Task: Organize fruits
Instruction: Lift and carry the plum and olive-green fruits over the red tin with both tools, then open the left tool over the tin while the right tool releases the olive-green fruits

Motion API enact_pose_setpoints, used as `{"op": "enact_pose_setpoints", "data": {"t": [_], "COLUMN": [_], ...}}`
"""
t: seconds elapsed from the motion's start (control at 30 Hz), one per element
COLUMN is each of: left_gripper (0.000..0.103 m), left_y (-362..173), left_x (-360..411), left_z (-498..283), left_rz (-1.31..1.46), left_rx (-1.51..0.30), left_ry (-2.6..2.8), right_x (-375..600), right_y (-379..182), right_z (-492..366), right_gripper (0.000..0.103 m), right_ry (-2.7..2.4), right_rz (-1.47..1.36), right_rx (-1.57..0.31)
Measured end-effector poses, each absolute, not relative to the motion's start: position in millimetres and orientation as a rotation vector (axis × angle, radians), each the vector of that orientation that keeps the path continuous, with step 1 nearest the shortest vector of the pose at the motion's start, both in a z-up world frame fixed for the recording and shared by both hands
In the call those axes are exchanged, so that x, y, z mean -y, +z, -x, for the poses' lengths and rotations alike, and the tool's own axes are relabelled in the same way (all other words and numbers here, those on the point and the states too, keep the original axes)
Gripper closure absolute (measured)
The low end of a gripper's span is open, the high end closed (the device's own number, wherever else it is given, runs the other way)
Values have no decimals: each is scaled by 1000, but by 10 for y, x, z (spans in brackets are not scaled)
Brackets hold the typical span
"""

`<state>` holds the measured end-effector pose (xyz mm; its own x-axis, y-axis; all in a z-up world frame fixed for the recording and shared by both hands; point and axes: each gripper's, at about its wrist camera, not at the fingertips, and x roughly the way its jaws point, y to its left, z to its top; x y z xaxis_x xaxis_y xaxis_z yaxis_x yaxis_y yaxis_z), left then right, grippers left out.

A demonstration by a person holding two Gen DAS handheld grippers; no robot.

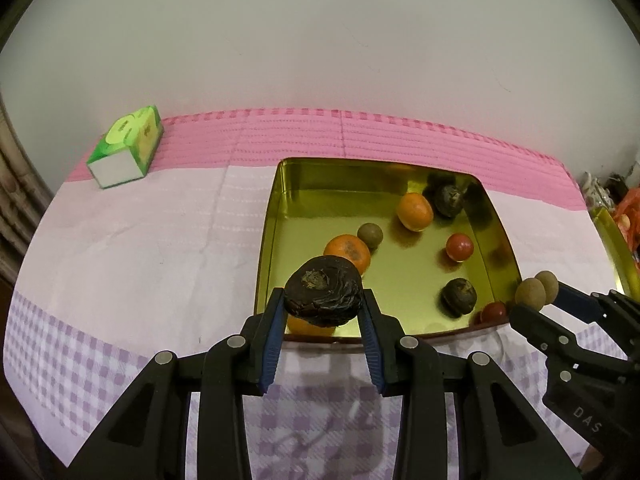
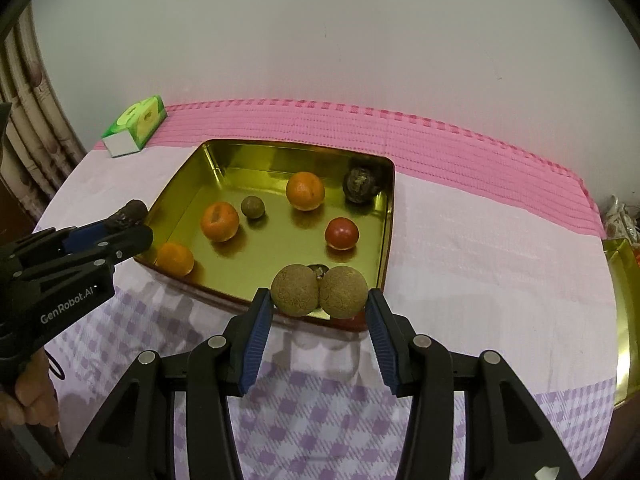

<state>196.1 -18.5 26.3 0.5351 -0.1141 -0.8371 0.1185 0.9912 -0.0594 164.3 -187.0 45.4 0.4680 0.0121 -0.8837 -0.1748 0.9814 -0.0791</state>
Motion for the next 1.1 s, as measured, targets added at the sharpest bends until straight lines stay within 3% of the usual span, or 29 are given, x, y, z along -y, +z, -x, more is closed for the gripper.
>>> {"op": "enact_pose_setpoints", "data": {"t": [1.1], "left_gripper": [66], "left_y": [-106], "left_x": [249], "left_z": [-2377], "left_rz": [-35], "left_rx": [-1072], "left_ry": [-138], "right_x": [1823], "right_y": [38], "right_z": [-2023], "right_gripper": [59], "right_ry": [88], "right_rz": [199], "right_rx": [-1149]}}
